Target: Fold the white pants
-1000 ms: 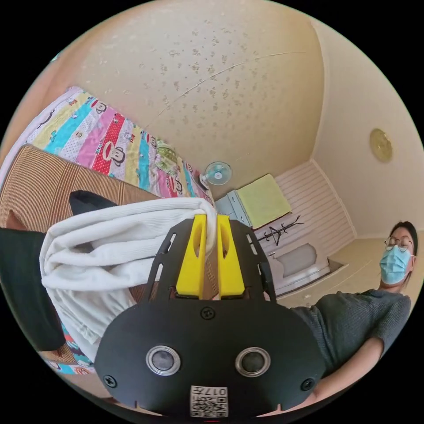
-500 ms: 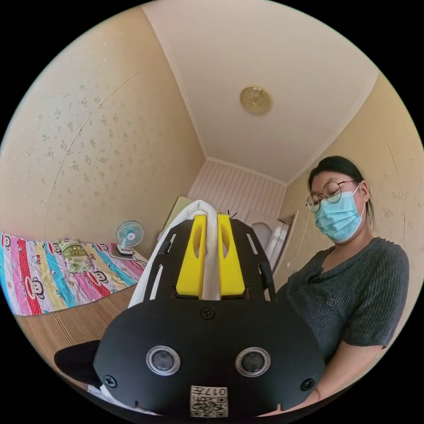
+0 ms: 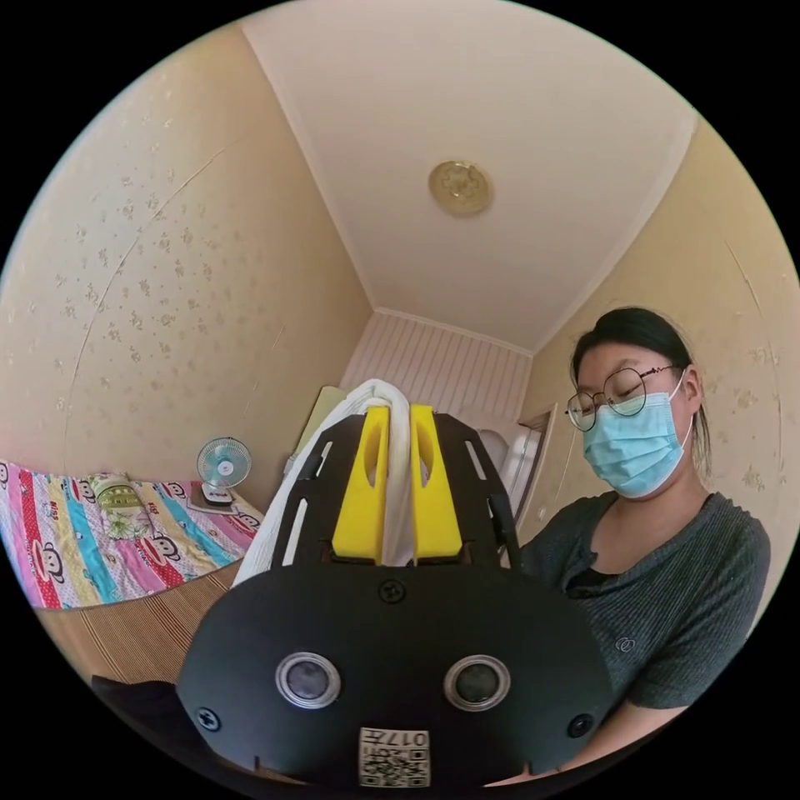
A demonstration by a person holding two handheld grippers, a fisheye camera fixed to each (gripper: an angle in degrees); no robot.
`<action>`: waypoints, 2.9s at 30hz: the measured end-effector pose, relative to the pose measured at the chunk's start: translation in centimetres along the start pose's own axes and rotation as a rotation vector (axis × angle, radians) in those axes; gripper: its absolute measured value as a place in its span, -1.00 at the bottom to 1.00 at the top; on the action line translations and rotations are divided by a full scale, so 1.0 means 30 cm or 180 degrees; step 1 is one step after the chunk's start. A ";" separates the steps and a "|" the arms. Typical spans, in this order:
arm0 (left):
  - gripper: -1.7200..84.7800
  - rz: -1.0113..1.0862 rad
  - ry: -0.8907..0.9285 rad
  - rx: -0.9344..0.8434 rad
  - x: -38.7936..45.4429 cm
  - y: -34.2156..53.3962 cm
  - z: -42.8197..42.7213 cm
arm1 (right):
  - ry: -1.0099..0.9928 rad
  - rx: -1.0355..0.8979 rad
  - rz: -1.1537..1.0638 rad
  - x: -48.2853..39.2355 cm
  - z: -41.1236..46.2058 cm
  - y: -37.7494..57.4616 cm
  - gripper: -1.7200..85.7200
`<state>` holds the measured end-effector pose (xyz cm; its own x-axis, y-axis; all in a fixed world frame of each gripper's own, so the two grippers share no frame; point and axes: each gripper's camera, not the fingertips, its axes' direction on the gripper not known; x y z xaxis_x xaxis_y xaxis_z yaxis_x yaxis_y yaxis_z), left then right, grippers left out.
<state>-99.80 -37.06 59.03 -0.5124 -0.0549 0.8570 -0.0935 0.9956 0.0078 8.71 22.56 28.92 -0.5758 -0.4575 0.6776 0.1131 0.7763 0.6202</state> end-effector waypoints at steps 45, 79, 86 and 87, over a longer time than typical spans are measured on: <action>-0.63 -0.1567 -0.2214 -0.1172 -1.660 0.978 -0.632 | -0.2372 0.1130 -0.0920 0.255 -0.297 -0.474 -0.93; -0.65 0.1460 -0.1605 -0.2402 -1.333 1.898 -0.459 | -0.3182 0.2212 0.0482 0.712 -0.488 -0.715 -0.80; -0.75 0.1312 -0.1585 -0.2138 -1.369 1.949 -0.614 | -0.3228 0.2181 0.0533 0.731 -0.510 -0.725 -0.80; -0.76 0.1282 -0.1474 -0.2047 -1.369 1.957 -0.641 | -0.3241 0.2186 0.0536 0.732 -0.510 -0.724 -0.80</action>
<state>-67.84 25.12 34.18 -0.7097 0.4223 0.5639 0.5946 0.7884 0.1579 6.01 -10.99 36.38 -0.9967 -0.0234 -0.0772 -0.0243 0.9996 0.0116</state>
